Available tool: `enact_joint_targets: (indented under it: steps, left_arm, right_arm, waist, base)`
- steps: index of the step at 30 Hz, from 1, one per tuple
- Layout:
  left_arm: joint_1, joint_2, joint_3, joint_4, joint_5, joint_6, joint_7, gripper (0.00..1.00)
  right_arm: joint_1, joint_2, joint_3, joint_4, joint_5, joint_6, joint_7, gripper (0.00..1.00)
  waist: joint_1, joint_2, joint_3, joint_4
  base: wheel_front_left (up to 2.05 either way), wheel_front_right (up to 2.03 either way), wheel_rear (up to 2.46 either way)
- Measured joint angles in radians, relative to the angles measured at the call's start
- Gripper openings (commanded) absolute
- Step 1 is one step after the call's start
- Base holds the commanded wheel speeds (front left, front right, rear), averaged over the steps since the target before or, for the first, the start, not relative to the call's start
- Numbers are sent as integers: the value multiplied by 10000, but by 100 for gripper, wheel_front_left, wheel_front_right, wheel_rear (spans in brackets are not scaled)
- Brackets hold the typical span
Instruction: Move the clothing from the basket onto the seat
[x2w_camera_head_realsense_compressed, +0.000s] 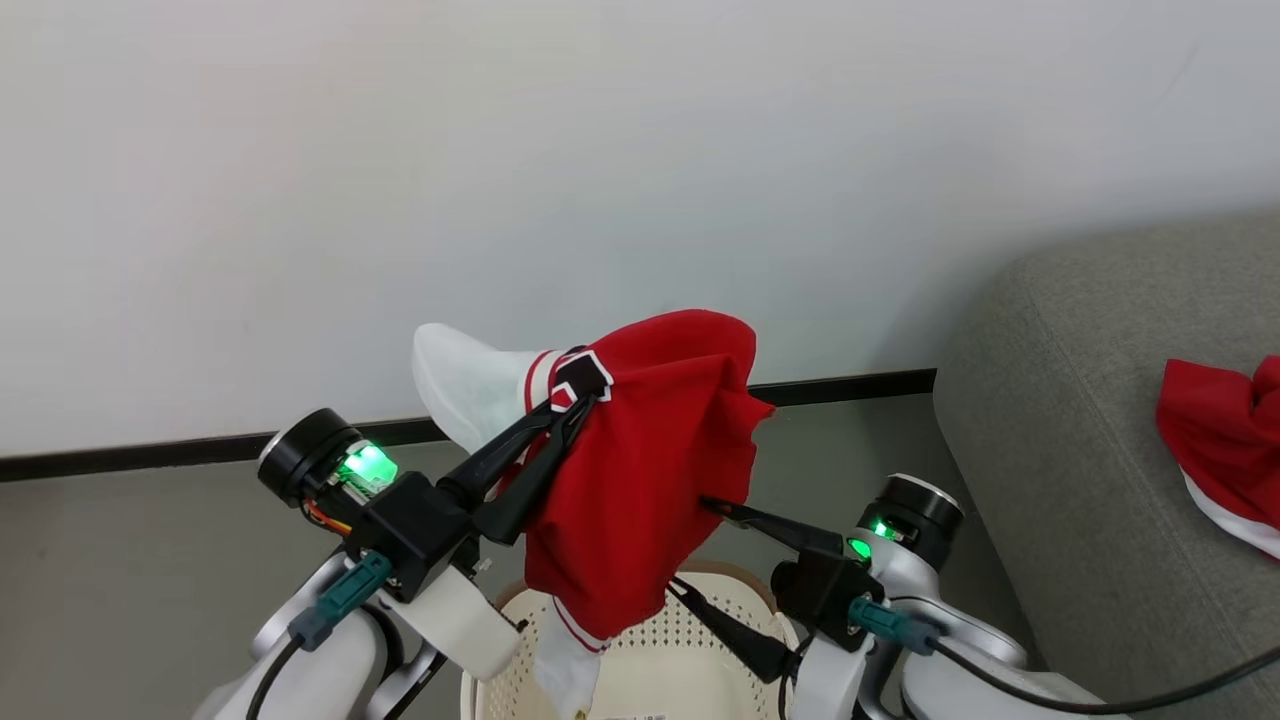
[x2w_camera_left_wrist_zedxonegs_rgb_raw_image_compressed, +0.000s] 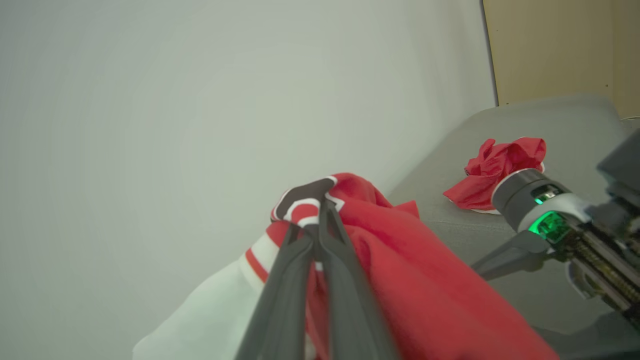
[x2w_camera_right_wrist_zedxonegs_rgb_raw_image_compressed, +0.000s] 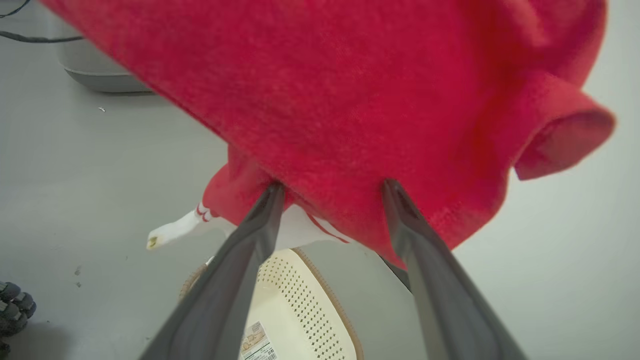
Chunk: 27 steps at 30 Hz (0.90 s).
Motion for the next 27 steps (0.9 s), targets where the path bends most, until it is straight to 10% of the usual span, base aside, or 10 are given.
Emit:
enact_joint_targets:
  steps: [16,18,21,27]
  left_arm:
    - [-329,-109,-430,-119,-150,-12,353,0]
    - [-329,-105,-430,-81,-197,-12,360,0]
    - [-327,-90,-412,13,-272,-12,439,0]
    - [-283,-40,-182,316,-472,-12,439,0]
  right_arm:
    - [-590,765,-245,58,-1202,0,0,100]
    - [-590,763,-314,0,-1275,0,0,46]
    - [-587,759,-345,-59,-1356,0,0,0]
    - [-373,621,-794,-146,-1340,2,0,0]
  waist:
    - [0,0,134,185]
    - [0,0,162,183]
    - [0,0,198,158]
    - [0,0,273,70]
  base:
    - [0,0,0]
    - [0,0,0]
    - [0,0,0]
    - [0,0,0]
